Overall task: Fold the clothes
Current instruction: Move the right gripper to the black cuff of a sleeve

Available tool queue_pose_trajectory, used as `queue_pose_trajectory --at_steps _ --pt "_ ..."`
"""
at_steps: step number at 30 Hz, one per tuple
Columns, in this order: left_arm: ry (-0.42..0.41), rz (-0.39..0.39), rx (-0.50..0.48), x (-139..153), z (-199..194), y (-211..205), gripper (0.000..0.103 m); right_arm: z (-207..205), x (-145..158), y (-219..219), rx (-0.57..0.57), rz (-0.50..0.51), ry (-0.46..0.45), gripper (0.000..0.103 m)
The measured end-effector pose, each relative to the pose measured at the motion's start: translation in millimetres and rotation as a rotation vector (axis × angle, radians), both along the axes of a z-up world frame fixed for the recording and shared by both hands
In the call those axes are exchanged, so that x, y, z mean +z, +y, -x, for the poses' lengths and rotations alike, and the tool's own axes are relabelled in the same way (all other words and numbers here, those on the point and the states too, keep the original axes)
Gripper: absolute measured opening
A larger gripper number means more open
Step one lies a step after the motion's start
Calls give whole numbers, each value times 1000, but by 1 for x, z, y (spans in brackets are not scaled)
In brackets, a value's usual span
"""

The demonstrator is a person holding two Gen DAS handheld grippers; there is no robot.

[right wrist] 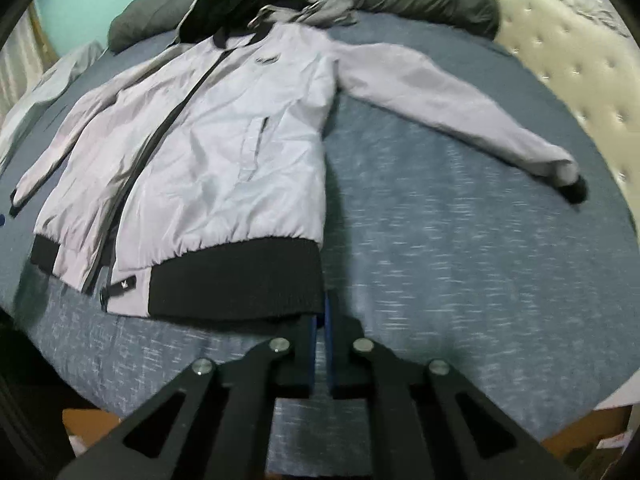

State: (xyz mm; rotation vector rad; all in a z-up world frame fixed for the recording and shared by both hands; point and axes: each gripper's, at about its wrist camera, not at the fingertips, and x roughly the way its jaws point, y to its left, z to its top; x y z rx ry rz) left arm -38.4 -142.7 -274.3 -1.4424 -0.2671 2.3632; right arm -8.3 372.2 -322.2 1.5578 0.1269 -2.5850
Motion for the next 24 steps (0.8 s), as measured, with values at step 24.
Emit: queue_pose_trajectory --at_steps 24 --pt "-227 -42 7 -80 32 6 53 -9 22 35 22 108 -109 3"
